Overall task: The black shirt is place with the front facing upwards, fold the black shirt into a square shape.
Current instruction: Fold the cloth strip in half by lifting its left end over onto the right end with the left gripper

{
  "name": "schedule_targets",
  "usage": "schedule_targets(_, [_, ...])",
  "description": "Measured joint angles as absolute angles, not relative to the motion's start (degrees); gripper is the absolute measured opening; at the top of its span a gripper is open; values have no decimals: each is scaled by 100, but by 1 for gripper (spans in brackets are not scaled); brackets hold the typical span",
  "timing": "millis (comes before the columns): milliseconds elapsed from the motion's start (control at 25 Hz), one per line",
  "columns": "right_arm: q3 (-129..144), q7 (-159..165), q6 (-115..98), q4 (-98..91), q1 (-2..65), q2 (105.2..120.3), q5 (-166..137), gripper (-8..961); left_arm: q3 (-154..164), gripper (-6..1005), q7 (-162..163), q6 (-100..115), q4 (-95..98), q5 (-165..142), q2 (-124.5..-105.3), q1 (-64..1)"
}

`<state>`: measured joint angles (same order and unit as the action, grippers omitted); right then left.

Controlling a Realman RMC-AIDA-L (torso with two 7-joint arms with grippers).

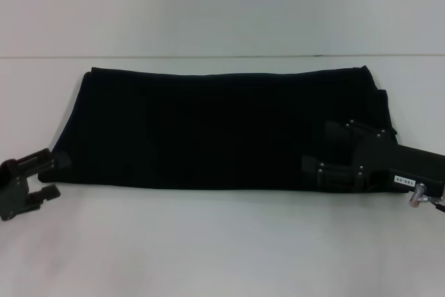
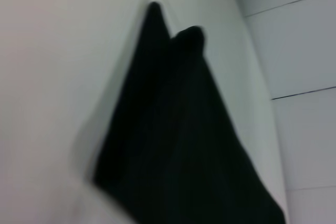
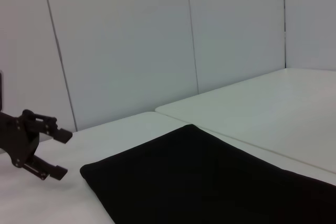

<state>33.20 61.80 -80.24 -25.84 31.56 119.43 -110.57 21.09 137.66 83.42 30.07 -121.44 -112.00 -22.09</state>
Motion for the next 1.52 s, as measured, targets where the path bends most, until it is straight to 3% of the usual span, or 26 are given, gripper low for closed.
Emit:
schedule_targets(720, [3331,6134,-8034,-2571,3183,11952,-11061,941,1972,886,14230,7529,2853,-12480,-11169,-2356])
schedule_targets(1520, [3331,6135,-8028,-2445,3244,11965,-11029,940,2449,877,14180,6631,2645,-12479,-11265,-2927])
